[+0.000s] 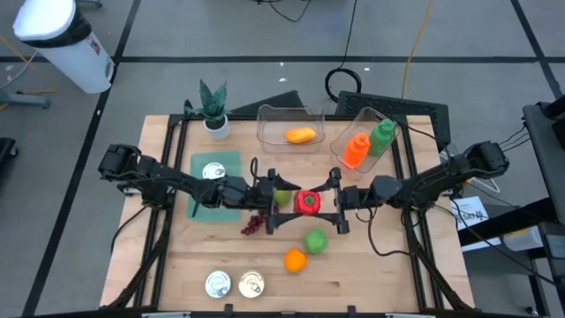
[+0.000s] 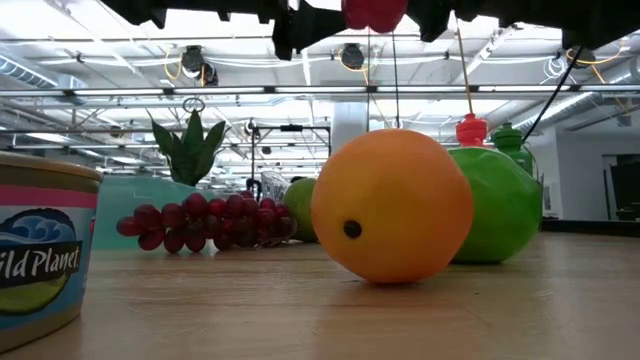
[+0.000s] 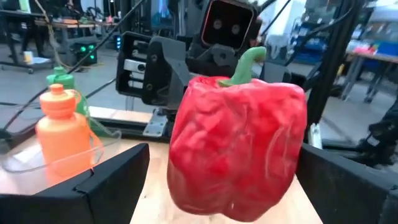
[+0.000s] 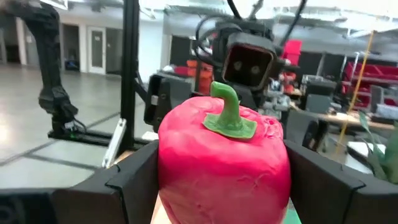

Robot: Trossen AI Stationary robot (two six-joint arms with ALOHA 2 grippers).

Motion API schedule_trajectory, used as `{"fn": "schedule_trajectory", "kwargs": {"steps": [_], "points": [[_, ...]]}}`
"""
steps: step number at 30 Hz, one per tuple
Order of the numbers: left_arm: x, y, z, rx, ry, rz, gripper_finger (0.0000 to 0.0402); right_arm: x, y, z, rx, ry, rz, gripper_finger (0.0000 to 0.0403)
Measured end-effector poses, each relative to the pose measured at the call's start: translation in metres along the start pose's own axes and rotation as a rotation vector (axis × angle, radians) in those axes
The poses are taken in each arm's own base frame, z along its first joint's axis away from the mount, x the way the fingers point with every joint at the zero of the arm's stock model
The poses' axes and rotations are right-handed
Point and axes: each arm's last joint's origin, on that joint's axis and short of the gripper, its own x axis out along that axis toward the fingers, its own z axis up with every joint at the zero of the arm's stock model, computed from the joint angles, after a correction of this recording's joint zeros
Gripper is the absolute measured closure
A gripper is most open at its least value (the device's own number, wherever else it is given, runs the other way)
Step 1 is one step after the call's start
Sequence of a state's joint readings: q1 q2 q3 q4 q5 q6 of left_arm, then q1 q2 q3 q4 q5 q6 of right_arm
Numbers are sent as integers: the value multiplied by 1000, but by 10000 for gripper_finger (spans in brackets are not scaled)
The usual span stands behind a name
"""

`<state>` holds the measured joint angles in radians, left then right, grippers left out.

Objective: Pick & Place Food Item
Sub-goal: Put the red bell pepper into the left transparent bin

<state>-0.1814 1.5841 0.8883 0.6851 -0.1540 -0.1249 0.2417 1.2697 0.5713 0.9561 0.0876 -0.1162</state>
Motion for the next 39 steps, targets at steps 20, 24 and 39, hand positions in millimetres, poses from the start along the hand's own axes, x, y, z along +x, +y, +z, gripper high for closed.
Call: {"fn": "schedule_trajectory", "kwargs": {"steps": [20, 24, 39], "points": [[0, 3, 1, 36, -7, -33, 145, 5, -4, -5, 3, -2, -33, 119], [1, 3, 1, 39, -10, -32, 144, 3, -5, -4, -5, 43, -82, 106], [-4, 6, 11, 122, -37, 81, 139, -38, -15, 24, 67, 219, -193, 73]]}}
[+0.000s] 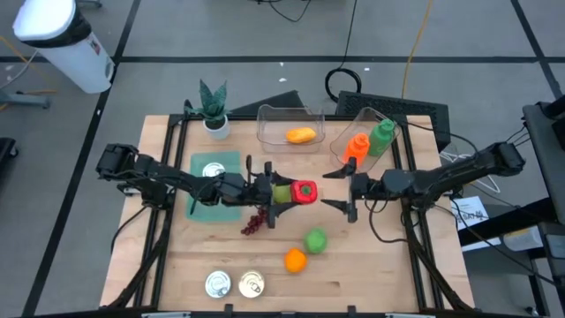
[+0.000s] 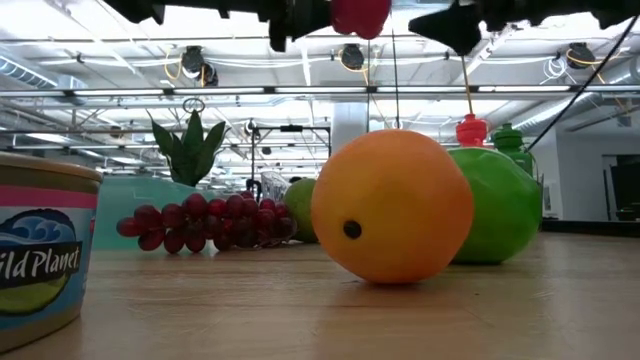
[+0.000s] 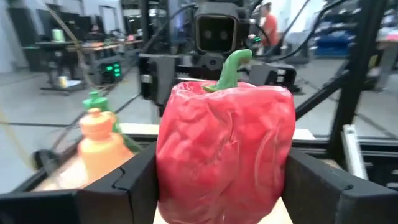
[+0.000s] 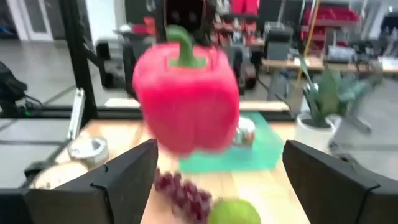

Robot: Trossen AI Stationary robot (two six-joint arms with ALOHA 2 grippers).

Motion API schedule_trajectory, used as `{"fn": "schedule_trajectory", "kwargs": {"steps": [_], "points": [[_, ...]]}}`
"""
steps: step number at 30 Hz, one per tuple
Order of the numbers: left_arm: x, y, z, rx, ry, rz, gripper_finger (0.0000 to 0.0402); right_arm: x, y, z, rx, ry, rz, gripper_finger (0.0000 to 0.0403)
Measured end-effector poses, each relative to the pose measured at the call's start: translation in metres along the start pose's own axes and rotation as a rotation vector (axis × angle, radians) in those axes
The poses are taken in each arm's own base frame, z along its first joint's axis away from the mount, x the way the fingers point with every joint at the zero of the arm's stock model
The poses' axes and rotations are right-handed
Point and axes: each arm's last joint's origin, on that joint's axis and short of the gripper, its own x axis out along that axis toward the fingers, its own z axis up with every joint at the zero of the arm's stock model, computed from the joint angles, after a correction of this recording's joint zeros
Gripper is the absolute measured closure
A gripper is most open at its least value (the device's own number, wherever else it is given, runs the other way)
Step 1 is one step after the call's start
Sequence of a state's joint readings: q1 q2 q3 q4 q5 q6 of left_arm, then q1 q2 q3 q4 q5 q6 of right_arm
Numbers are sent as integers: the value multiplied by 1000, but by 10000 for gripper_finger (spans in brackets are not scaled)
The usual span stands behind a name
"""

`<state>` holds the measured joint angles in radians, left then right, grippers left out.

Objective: Pick & Place Food Item
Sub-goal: Put the red bell pepper into the left transparent bin

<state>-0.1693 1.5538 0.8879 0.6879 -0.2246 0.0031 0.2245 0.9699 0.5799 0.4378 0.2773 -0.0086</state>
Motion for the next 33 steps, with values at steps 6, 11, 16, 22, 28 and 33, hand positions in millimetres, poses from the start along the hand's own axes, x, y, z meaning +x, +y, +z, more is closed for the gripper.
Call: {"fn": "schedule_trajectory", "kwargs": {"steps": [6, 11, 16, 22, 28, 33], "points": [[-11, 23, 14, 11, 53, 135, 138, -20, -6, -6, 64, 44, -11, 80], [-19, 57, 26, 19, 63, 276, 143, -37, -11, -24, 100, -5, -38, 81], [-21, 109, 25, -9, 70, 347, 133, -48, -15, -39, 114, -66, -63, 80], [-19, 166, 4, -49, 104, 494, 146, -55, -17, -43, 94, -132, -58, 80], [-6, 196, -33, -115, 133, 567, 137, -55, -17, -43, 89, -129, -58, 80], [1, 208, -68, -249, 186, 640, 141, -55, -17, -44, 89, -126, -58, 81]]}}
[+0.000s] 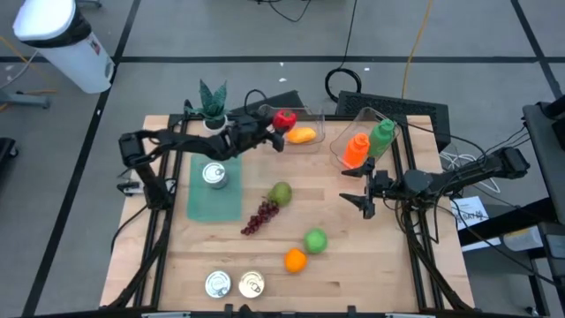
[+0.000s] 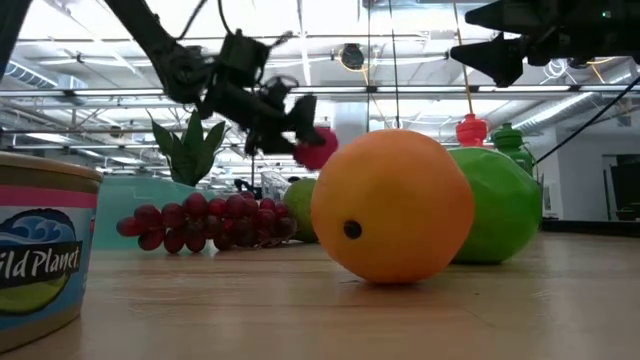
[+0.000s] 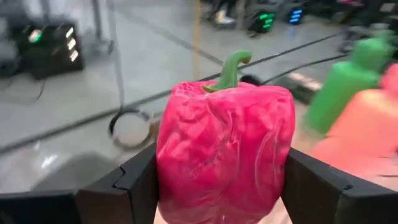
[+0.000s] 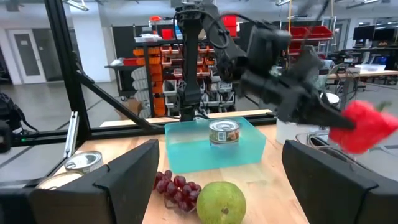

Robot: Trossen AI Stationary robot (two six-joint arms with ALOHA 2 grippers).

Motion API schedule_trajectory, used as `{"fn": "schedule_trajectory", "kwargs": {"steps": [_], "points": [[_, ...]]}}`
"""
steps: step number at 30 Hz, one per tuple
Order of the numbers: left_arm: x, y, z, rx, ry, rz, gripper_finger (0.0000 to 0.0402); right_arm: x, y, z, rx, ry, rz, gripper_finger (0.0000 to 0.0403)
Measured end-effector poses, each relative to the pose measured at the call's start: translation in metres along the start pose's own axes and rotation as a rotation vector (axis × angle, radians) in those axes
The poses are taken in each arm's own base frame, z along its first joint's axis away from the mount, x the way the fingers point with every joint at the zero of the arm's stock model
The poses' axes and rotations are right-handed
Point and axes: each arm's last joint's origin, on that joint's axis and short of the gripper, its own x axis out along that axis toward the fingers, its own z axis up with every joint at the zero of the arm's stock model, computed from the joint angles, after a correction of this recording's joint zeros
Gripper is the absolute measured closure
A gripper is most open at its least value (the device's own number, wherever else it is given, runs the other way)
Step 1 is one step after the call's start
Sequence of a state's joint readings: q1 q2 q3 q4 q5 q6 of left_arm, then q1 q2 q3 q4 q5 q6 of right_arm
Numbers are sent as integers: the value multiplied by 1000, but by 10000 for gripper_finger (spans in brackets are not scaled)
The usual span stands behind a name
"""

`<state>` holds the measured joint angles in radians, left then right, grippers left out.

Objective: Pick & Place Food Item
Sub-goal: Put the red bell pepper into the left transparent bin, then put the green apple into the left transparent bin

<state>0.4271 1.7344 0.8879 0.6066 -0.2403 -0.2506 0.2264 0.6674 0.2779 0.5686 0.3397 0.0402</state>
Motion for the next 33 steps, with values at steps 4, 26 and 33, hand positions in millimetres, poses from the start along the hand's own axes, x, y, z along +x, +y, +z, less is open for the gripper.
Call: {"fn": "schedule_trajectory", "kwargs": {"steps": [4, 26, 33], "points": [[5, 4, -14, -52, 46, 99, 137, 0, 0, 0, -1, 1, 0, 81], [5, 8, -24, -40, 116, 191, 45, 0, 0, 0, 0, 1, 1, 81], [4, 8, -22, -41, 110, 190, 6, 0, 0, 0, 0, 1, 1, 81]]}}
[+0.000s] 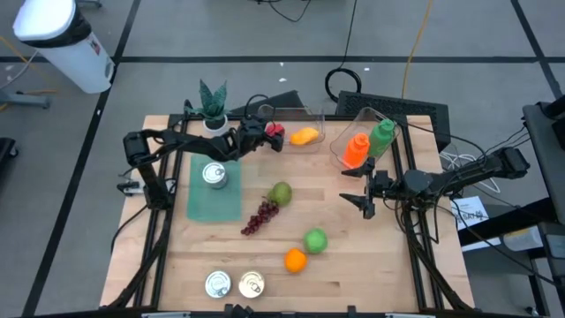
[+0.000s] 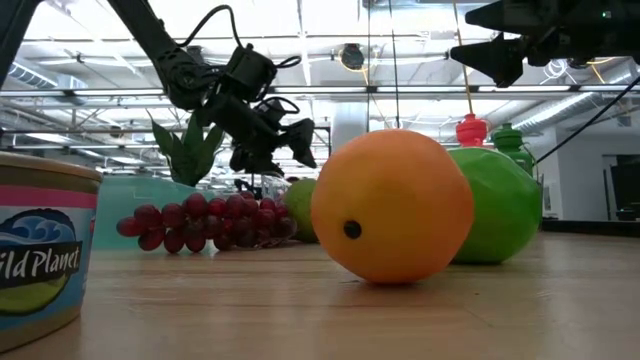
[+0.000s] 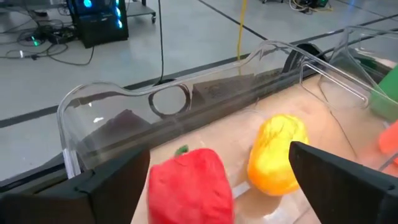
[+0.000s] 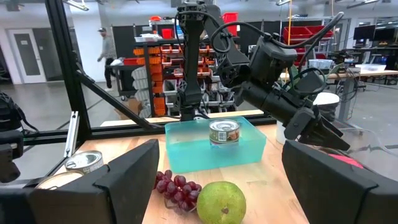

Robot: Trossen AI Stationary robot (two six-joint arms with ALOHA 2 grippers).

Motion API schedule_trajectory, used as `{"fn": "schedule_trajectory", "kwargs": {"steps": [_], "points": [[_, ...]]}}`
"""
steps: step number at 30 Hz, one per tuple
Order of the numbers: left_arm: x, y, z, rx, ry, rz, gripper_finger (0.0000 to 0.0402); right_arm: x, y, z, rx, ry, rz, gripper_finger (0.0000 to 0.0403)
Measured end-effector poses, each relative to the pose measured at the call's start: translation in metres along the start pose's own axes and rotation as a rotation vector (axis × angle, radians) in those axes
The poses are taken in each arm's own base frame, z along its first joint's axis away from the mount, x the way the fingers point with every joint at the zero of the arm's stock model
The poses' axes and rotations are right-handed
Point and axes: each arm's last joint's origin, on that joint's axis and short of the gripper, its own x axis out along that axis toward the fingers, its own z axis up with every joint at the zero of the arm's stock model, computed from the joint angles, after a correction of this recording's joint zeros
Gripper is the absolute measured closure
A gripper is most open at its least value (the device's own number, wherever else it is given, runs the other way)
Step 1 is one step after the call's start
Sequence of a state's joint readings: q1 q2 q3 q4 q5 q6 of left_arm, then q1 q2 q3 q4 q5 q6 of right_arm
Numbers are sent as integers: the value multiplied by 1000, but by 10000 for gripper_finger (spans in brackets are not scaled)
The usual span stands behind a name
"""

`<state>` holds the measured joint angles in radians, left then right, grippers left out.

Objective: Pick & Place Food Item
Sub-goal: Put the green apple into the left transparent bin

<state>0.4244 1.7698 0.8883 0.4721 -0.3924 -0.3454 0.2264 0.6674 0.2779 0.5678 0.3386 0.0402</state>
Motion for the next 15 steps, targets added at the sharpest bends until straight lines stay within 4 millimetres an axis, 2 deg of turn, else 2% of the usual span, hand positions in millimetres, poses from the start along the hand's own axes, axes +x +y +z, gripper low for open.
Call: {"fn": "schedule_trajectory", "kwargs": {"steps": [3, 6, 11, 15], "points": [[-7, -3, 8, 24, -13, -32, 5, 0, 0, 0, 0, 0, 0, 81], [-27, -9, 28, 39, -48, -112, 5, 0, 0, 0, 0, 0, 3, 81], [-84, -19, 63, 105, -65, -303, 5, 0, 0, 0, -1, 4, 4, 81], [-135, -36, 74, 223, -84, -452, 5, 0, 1, -1, -3, 12, 43, 81]]}}
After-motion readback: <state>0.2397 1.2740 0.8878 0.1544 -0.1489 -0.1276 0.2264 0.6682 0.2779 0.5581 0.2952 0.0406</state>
